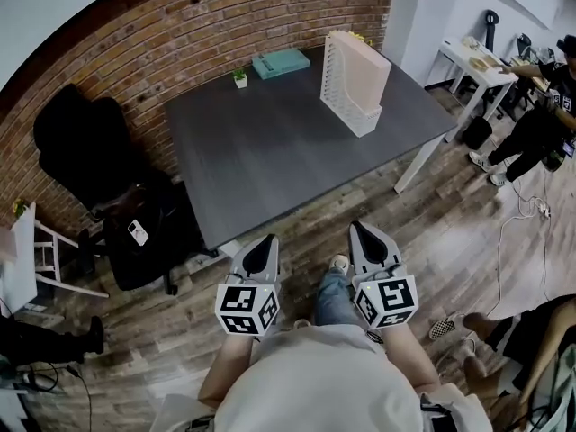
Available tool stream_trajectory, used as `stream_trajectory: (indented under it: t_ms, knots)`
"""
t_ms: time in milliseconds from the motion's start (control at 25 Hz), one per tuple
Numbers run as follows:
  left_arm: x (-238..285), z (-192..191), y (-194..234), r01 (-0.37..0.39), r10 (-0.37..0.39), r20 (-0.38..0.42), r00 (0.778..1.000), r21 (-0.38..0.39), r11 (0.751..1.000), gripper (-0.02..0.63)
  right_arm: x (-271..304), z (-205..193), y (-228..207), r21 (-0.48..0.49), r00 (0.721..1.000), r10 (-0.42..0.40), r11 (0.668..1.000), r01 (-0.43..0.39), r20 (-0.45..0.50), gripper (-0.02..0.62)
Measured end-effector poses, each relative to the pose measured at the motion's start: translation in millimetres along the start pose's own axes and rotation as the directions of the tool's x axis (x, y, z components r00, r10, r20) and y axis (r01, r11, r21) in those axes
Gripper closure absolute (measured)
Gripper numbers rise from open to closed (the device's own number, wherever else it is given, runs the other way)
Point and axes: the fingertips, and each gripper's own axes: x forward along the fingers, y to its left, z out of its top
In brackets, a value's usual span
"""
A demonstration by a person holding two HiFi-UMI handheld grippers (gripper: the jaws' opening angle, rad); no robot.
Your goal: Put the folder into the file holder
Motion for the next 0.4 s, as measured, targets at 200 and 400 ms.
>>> stream_trajectory:
  t_ms: [200, 400]
  knots:
    - [3.5, -1.0, 3.5, -0.004, 0.004, -0.001, 1.000, -0.001, 1.000, 0.597, 4.3, -0.5, -0.5, -0.003, 1.000, 0.007, 1.000, -0.007, -0.001, 0.594]
    - [9.1, 1.2, 1.6, 0.006, -0.006, -0.007, 1.000, 0.004, 1.000, 0.597, 7.8, 2.9, -5.4, -0.002, 1.000, 0.004, 1.000, -0.004, 0.001, 0.594]
